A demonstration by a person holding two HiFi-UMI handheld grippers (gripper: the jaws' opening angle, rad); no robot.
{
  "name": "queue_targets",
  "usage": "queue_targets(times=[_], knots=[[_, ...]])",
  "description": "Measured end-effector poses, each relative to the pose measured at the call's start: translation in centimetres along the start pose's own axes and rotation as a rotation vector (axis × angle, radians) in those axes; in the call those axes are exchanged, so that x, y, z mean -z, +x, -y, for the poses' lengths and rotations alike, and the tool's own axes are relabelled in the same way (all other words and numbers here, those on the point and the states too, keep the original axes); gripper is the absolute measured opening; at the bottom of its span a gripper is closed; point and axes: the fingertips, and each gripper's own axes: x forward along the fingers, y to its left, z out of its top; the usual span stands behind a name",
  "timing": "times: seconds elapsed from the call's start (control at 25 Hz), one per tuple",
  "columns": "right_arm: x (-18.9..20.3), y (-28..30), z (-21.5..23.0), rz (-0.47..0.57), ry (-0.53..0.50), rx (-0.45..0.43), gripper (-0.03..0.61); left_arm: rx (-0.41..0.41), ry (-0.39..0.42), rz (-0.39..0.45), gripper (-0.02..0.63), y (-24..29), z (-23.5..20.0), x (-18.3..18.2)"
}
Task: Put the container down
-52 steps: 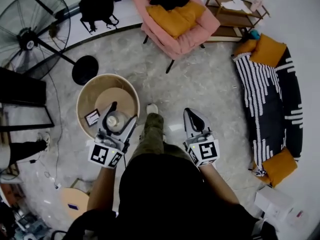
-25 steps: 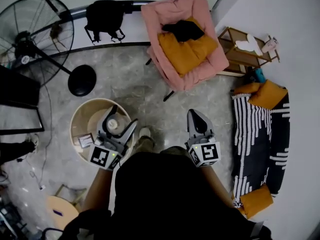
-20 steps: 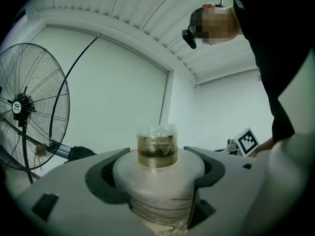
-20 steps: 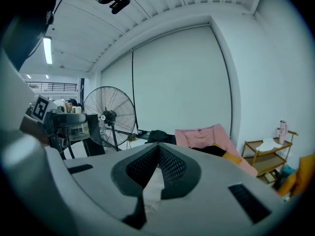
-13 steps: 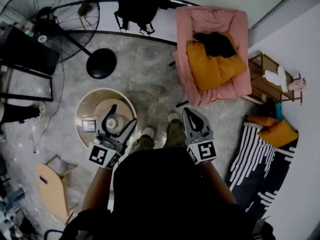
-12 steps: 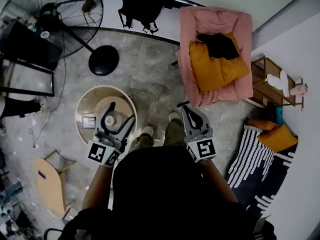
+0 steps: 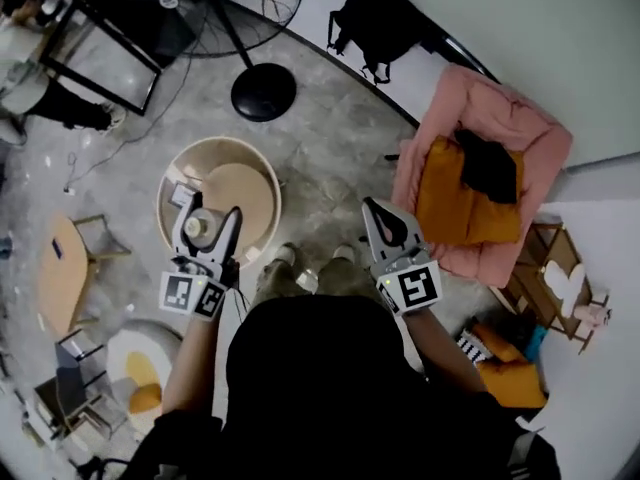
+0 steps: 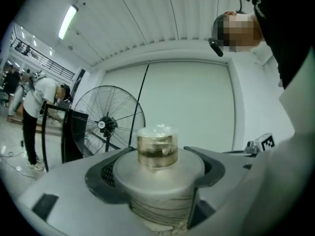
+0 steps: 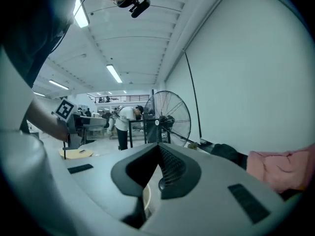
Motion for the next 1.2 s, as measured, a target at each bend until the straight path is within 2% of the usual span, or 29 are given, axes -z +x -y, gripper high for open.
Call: queue_targets(times=[0.16, 0.24, 0.32, 0.44, 0.64, 0.72, 0.84, 1.04, 1.2], knots=[[0.0, 3.6, -2.8, 0.043, -0.003, -0.076, 0.021, -0.152, 0.020, -0.030, 0.351, -2.5, -4.0, 2.6], [1.2, 6.1, -5.1, 0.025, -0.026, -0.121, 0.021, -0.208, 0.036, -0.066, 0.351, -3.6, -6.6, 5.0], [3.2, 8.3, -7.5, -0.006, -0.021, -0.159, 0.021, -0.255, 0.024, -0.093, 0.353, -4.8, -9.1, 7.5], [5.5, 10.1, -9.6, -0.011, 0.012, -0.164, 0.021, -0.302, 0.012, -0.090, 0.353, -5.8, -12.0, 10.5], [11.5, 16.0, -13.6, -0.077, -0.014, -0.189, 0.021, -0.339, -0.011, -0.107, 0.352, -5.8, -18.5, 17.7], [14.3, 18.4, -15.1, -0.092, -0.024, -0.223, 0.021, -0.350, -0.032, -0.123, 0.352, -5.7, -21.3, 22.0], [19.1, 21.6, -16.6, -0.126, -0.042, -0.248, 0.021, -0.355, -0.043, -0.193, 0.353, -5.2, -25.2, 29.5], [27.6, 24.9, -18.6, -0.217, -0.044, -0.236, 0.021, -0.348, -0.046, -0.257, 0.353, -4.4, -30.5, 39.9], [34.0, 26.6, -20.1, -0.274, -0.037, -0.210, 0.021, -0.326, -0.040, -0.267, 0.352, -3.0, -34.4, 46.8]])
